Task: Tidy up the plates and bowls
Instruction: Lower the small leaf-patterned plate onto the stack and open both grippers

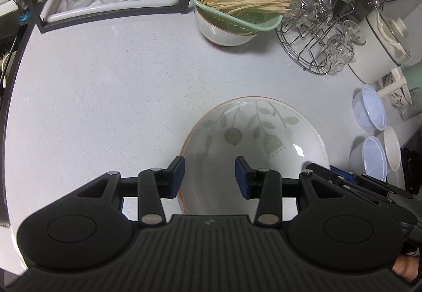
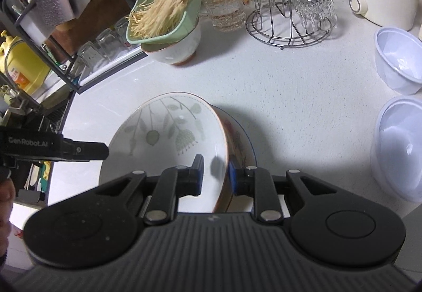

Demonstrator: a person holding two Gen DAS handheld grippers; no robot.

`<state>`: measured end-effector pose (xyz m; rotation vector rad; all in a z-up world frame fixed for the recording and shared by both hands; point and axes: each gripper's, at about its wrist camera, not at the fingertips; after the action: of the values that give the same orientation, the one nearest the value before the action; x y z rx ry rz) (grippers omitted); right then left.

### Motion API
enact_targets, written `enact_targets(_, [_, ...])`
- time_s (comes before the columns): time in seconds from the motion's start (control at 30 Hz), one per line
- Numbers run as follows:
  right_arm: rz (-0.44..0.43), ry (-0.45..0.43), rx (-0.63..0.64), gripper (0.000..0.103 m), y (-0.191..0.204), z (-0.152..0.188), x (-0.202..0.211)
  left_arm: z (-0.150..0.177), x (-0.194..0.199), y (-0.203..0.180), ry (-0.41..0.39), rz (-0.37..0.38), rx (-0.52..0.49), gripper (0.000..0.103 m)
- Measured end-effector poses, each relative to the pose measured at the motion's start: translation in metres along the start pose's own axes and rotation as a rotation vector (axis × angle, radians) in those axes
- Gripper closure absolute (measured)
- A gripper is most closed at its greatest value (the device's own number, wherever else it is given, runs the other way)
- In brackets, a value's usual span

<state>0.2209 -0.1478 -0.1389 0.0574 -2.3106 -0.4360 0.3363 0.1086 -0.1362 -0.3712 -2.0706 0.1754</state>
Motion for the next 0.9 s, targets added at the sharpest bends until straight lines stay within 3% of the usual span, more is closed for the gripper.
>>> enact_targets(0.47, [-0.042, -0.039, 0.076, 0.08, 0.004, -0.015, 0.009, 0.002, 0.028, -0.011, -0.086, -0.001, 0.028, 0.056])
enact_targets(0.9, [-0.092, -0.156, 0.141, 0.08, -0.009, -0.043, 0.071, 0.002, 0.083, -0.066, -0.229, -0.05, -0.034, 0.055])
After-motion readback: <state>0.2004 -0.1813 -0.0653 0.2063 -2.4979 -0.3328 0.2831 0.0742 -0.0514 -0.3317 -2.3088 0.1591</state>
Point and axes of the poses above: each gripper's, at about its wrist camera, not at the fingertips, and x roughly against the way its jaws point, y to its left, z to its underside, and after that the axes turned 9 degrees about -y, right-handed
